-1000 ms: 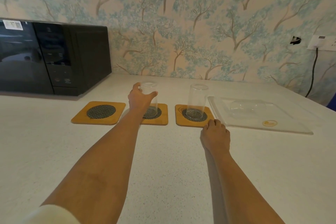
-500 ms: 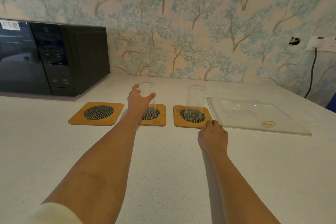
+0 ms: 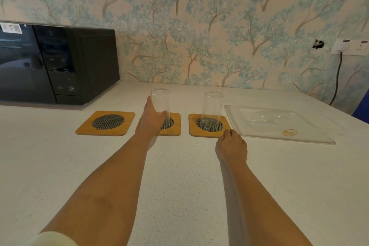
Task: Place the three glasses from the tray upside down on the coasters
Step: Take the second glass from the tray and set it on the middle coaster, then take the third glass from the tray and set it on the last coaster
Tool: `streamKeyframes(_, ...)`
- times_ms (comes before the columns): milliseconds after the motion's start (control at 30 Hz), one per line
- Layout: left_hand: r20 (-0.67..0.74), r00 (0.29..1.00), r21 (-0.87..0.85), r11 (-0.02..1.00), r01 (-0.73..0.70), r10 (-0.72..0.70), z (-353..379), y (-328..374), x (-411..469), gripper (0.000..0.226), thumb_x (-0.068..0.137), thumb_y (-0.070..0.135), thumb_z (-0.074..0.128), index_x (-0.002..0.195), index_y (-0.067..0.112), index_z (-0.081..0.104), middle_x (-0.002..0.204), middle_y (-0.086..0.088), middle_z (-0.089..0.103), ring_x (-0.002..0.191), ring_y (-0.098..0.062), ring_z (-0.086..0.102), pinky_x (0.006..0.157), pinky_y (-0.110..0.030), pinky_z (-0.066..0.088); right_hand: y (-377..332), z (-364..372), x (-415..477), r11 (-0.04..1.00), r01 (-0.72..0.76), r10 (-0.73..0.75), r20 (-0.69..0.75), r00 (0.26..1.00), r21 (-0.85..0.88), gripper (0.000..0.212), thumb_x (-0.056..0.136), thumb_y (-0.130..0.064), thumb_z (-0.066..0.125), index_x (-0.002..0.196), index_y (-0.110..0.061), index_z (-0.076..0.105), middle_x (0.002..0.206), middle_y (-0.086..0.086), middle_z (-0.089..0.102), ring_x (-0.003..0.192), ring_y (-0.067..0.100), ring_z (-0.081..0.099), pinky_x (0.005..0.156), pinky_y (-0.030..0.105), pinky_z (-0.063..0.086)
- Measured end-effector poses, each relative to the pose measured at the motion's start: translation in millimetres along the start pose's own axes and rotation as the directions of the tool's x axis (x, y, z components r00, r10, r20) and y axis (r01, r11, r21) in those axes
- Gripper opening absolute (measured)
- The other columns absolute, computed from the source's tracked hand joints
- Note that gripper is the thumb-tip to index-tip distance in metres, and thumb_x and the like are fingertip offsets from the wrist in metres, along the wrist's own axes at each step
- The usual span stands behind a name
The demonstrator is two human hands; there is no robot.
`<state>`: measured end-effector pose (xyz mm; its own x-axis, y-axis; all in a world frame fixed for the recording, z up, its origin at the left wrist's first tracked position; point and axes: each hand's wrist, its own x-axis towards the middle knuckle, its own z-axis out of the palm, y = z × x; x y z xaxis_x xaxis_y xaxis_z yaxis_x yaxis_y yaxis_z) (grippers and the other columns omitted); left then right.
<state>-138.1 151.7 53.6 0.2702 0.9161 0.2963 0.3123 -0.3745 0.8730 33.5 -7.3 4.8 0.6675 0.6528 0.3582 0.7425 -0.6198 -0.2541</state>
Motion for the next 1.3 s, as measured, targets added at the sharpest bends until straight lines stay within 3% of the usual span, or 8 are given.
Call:
streamKeyframes(233, 0.063, 0.998, 0.015, 1.000, 0.002, -0.003, -1, -4, -16, 0.073, 0.088, 0.017, 0.059, 0.147, 0.012, 0.016, 0.149, -0.013, 0.034, 0.132, -0.032, 0.041, 0.106, -0.051, 0.039, 0, -7, -5, 0.999, -0.001, -0.001, 0.063, 0.998, 0.038, 0.039, 0.100, -0.022, 0.030, 0.132, -0.006, 0.045, 0.139, 0.010, 0.049, 0.127, 0.026, 0.048, 0.108, 0.038, 0.037)
streamKeyframes(433, 0.107, 0.994, 0.040, 0.999, -0.008, 0.004, 3, -9, -35, 0.076, 0.091, 0.023, 0.057, 0.150, 0.012, 0.010, 0.153, -0.013, 0.029, 0.137, -0.030, 0.034, 0.111, -0.048, 0.034, 4, -11, -18, 0.999, 0.001, -0.004, 0.050, 0.999, 0.053, 0.037, 0.099, -0.019, 0.032, 0.127, -0.003, 0.049, 0.133, 0.013, 0.053, 0.124, 0.027, 0.050, 0.105, 0.039, 0.039)
streamKeyframes(533, 0.122, 0.992, 0.119, 0.993, 0.007, -0.022, 9, -9, -45, 0.074, 0.093, 0.026, 0.053, 0.150, 0.011, 0.009, 0.156, -0.012, 0.022, 0.141, -0.029, 0.027, 0.113, -0.047, 0.031, 7, -16, -23, 0.998, -0.006, 0.005, 0.008, 1.000, 0.070, 0.036, 0.099, -0.018, 0.035, 0.128, -0.005, 0.051, 0.131, 0.012, 0.055, 0.119, 0.028, 0.053, 0.098, 0.038, 0.042)
streamKeyframes(800, 0.207, 0.973, 0.186, 0.972, -0.143, 0.104, 54, 14, -77, 0.053, 0.096, 0.027, 0.044, 0.146, 0.018, 0.027, 0.157, -0.003, 0.023, 0.144, -0.022, 0.023, 0.116, -0.043, 0.026, 42, -52, -9, 0.984, -0.017, 0.052, -0.199, 0.979, 0.178, 0.036, 0.096, -0.017, 0.044, 0.130, -0.009, 0.053, 0.128, 0.013, 0.056, 0.115, 0.030, 0.052, 0.090, 0.039, 0.045)
streamKeyframes(967, 0.255, 0.948, 0.192, 0.952, -0.240, 0.188, 98, 39, -93, 0.046, 0.096, 0.026, 0.044, 0.141, 0.021, 0.037, 0.150, -0.001, 0.038, 0.134, -0.021, 0.040, 0.108, -0.042, 0.039, 77, -82, 14, 0.983, -0.007, 0.056, -0.265, 0.963, 0.182, 0.035, 0.096, -0.015, 0.045, 0.128, -0.006, 0.054, 0.127, 0.016, 0.056, 0.115, 0.033, 0.050, 0.090, 0.042, 0.043)
streamKeyframes(1300, 0.260, 0.952, 0.257, 0.939, -0.230, 0.162, 180, 77, -114, 0.045, 0.097, 0.033, 0.042, 0.139, 0.021, 0.037, 0.147, -0.003, 0.041, 0.132, -0.024, 0.043, 0.108, -0.046, 0.040, 146, -111, 73, 0.988, 0.039, -0.005, -0.221, 0.975, 0.149, 0.036, 0.093, -0.013, 0.049, 0.129, -0.009, 0.052, 0.128, 0.014, 0.056, 0.119, 0.031, 0.048, 0.092, 0.039, 0.043)
